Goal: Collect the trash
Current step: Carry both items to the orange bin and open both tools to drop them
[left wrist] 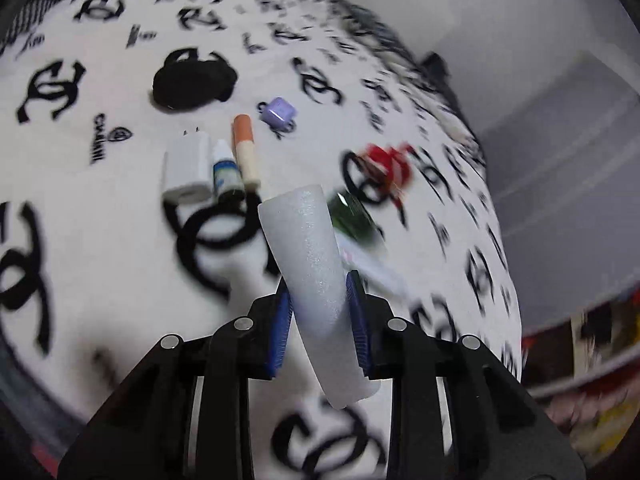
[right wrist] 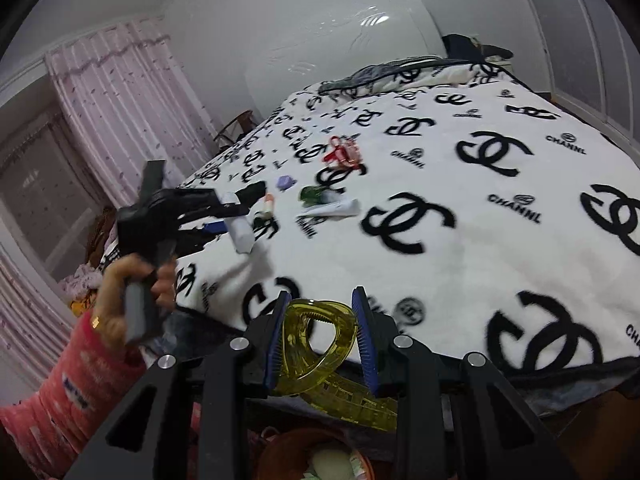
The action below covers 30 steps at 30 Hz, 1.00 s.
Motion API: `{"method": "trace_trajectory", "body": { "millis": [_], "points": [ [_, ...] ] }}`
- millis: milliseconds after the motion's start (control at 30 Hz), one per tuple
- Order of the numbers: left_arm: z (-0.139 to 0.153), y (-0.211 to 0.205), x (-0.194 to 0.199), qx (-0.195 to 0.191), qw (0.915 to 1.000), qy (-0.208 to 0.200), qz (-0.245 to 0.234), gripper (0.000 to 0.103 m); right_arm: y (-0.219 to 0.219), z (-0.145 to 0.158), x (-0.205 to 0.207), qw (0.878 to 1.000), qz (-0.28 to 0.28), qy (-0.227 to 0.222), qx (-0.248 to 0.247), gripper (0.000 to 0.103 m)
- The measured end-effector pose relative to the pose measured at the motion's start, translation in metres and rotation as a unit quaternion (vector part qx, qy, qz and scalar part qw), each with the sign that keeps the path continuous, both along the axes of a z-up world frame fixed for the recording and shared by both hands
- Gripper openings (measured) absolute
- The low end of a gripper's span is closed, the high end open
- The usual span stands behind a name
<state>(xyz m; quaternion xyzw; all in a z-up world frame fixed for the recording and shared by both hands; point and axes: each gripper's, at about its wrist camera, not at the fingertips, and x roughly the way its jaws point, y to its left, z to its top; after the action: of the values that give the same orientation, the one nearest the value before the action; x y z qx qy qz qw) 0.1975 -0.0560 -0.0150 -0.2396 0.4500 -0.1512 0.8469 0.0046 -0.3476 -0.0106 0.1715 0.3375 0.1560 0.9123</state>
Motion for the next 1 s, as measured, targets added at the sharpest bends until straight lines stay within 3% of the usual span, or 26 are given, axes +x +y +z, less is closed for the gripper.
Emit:
{"method": "trace_trajectory", "body": {
  "millis": [200, 400, 467, 633, 833, 933, 1000],
  "points": [
    [0.007, 0.008, -0.098, 0.046, 0.9946, -0.048, -0.08, 0.027, 0.035, -0.008, -0.02, 0.999, 0.026, 0.013, -0.017, 0.031],
    [-0.034, 0.019, -0.184, 0.1, 0.9841, -0.043, -0.141, 0.027, 0.069, -0.036, -0.05, 0.997, 0.053, 0.044, -0.036, 0.031],
    [-0.063, 0.016, -0.202, 0.131, 0.9776, -0.021, -0.164, 0.027, 0.079, -0.054, -0.056, 0.995, 0.061, 0.067, -0.04, 0.031],
    [-0.151, 0.01, -0.218, 0.147, 0.9664, 0.074, -0.198, 0.027, 0.097, -0.122, -0.063, 0.985, 0.072, 0.152, -0.04, 0.031],
    [-0.258, -0.006, -0.21, 0.172, 0.9433, 0.2, -0.201, 0.027, 0.118, -0.24, -0.054, 0.946, 0.082, 0.308, -0.058, 0.031],
    [-0.296, -0.014, -0.211, 0.218, 0.9259, 0.236, -0.198, 0.03, 0.13, -0.281, -0.053, 0.928, 0.092, 0.353, -0.082, 0.032],
    [-0.311, -0.013, -0.21, 0.225, 0.9181, 0.264, -0.192, 0.036, 0.134, -0.302, -0.054, 0.917, 0.092, 0.377, -0.092, 0.044]
  ]
}}
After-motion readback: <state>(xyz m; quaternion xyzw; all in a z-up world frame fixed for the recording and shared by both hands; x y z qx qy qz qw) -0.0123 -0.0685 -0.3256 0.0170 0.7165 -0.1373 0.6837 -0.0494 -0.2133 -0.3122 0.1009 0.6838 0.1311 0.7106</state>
